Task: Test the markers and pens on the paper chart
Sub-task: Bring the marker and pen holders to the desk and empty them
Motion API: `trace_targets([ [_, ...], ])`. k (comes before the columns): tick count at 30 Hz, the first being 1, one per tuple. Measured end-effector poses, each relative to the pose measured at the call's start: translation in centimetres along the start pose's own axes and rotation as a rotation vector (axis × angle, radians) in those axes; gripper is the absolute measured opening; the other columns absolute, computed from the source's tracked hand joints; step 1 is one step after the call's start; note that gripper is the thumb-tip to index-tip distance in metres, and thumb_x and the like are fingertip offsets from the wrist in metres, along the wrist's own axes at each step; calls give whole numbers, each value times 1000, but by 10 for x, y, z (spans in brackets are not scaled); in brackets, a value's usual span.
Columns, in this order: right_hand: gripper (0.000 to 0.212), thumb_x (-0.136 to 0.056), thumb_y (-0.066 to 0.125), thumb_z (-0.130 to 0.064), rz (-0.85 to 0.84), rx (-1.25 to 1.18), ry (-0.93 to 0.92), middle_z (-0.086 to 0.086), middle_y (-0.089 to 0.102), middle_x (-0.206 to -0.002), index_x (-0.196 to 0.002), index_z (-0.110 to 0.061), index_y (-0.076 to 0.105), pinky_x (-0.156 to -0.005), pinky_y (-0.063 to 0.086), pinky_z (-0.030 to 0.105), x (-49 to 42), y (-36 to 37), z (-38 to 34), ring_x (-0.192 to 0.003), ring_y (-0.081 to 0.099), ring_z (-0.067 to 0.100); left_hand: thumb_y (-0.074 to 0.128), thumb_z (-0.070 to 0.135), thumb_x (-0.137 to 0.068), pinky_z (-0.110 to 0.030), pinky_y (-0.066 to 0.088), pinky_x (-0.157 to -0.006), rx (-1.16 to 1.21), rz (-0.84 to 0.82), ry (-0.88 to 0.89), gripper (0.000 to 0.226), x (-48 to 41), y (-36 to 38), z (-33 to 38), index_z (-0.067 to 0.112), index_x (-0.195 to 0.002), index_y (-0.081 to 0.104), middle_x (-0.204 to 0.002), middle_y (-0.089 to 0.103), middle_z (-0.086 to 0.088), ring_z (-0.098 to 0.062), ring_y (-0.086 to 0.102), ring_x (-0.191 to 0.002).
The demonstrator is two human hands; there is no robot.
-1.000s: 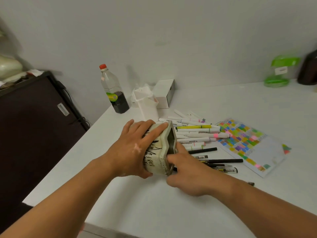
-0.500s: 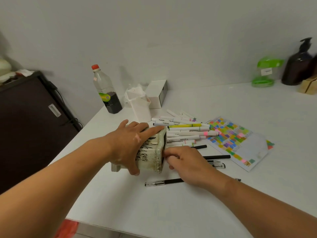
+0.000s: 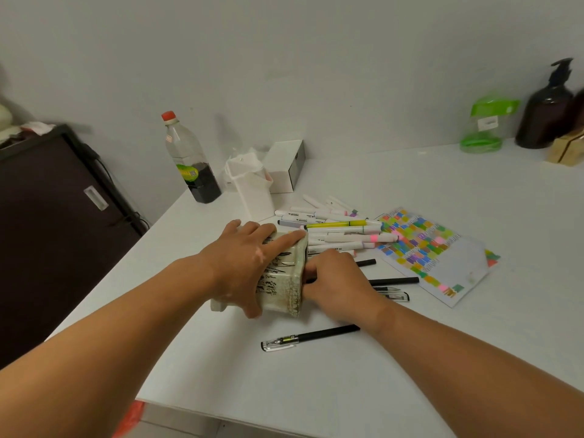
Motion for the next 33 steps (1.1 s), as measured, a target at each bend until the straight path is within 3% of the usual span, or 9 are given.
trace_targets([
  [9,22,-81,77,-15,36,-130,-32,-6,79,-93,-101,-22,80,-86,58,35,1,-7,0,-90,71,12,76,71,-41,-48,32,-109,23,23,1,144,-2,-7,-2,48,-148,-18,-139,39,-1,-24,41,-122],
  [15,19,-78,79,-12,16,-118,15,-1,79,-89,-96,-16,81,-84,59,36,0,-7,0,-86,71,16,76,69,-42,-46,30,-109,-66,49,34,145,-4,-8,3,46,-148,-19,-143,36,-4,-26,38,-125],
  [20,14,-81,78,-9,12,-255,42,0,78,-79,-93,-16,81,-71,61,35,-1,-11,2,-66,69,11,76,69,-43,-53,29,-110,9,-5,0,144,-3,-10,2,48,-146,-22,-141,37,-3,-26,39,-125],
  [23,10,-82,77,-20,137,-260,58,-6,75,-78,-91,-23,79,-69,63,38,-3,-14,5,-67,71,15,78,70,-44,-53,27,-112,9,-45,-5,145,0,-7,1,48,-146,-23,-143,36,-2,-25,37,-127],
  [25,9,-83,76,-27,185,-157,12,-15,70,-81,-92,-30,75,-72,58,31,-2,-19,7,-73,68,7,79,70,-44,-52,28,-112,55,-52,-14,145,2,-5,0,48,-147,-21,-141,37,2,-23,38,-125],
  [28,11,-82,77,-28,184,-59,-43,-15,71,-85,-91,-32,72,-73,53,24,3,-27,8,-80,65,2,78,70,-42,-52,31,-111,95,-35,-8,146,4,-4,-2,48,-148,-19,-137,38,4,-22,40,-122],
  [30,13,-80,79,-24,218,-73,-33,-13,71,-78,-83,-33,71,-69,55,21,9,-37,11,-76,66,2,78,72,-41,-49,33,-109,133,-8,-24,146,7,-1,-8,48,-149,-17,-135,40,6,-21,42,-118],
  [33,16,-78,82,-23,245,-111,21,-15,73,-70,-80,-35,72,-59,46,7,25,-58,26,-71,66,-7,79,71,-41,-43,40,-105,278,36,-83,145,14,10,-22,47,-151,-13,-134,44,6,-19,45,-115],
])
Point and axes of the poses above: each hand's wrist, its own x-axis away from the middle knuckle, its own y-axis out of the palm, z = x × y, the point moved 1 cm from there along -x, towards the middle knuckle
